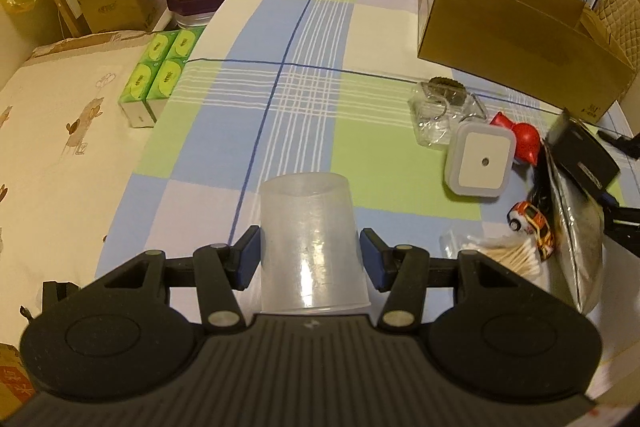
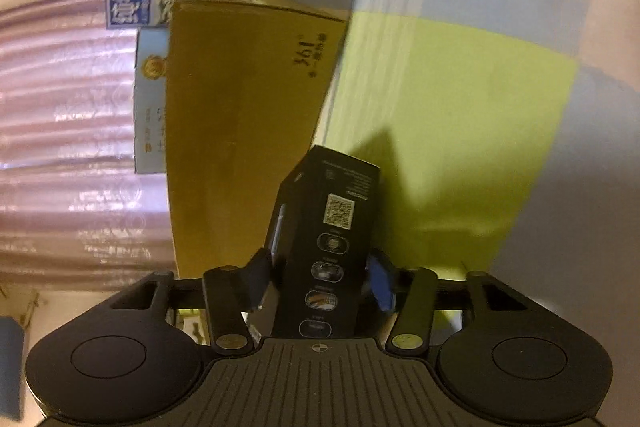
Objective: Organize objects
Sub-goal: 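Carry the cup and black box over the cardboard box with both tools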
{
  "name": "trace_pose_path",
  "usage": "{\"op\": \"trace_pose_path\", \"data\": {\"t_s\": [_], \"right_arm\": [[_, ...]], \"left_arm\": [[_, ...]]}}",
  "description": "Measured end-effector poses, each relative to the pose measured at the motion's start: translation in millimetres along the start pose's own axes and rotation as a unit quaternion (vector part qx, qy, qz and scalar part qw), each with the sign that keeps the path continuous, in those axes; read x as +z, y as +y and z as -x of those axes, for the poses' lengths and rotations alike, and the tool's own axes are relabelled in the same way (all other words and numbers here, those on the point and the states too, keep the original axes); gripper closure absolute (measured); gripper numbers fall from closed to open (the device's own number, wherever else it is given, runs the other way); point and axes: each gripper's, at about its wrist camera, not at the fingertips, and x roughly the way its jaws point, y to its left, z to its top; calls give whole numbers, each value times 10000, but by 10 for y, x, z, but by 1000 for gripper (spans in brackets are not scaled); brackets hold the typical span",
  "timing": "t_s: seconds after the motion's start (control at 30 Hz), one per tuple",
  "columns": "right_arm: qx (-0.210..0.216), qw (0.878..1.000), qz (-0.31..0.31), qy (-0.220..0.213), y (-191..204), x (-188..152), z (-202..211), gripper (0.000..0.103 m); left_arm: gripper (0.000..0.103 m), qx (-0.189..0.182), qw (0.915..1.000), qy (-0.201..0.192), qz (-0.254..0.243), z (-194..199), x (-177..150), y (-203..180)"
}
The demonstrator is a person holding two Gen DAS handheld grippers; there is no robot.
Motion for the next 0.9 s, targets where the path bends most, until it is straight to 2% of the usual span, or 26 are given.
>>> {"op": "trace_pose_path", "data": {"t_s": [0.13,0.23,0.37,0.6,0.9], "right_arm": [[-164,9975,683,27,223,44,105,59],[-240,9905,1351,0,466,94,241,60],[-413,9739,2230,-85,860,113,442,60],[-649,9456,3183,-176,1403,95,692,60],[-628,9102,4071,-440,2234,340,459,60]], "left_arm": [[54,-42,10000,1,-32,-26,72,-103],[54,-95,9999,-25,-82,-39,156,-213],[54,-192,9996,-112,-197,-44,284,-377],[54,-467,9969,-377,-500,-16,623,-724],[54,-681,9881,-994,-960,47,1350,-1239]]}}
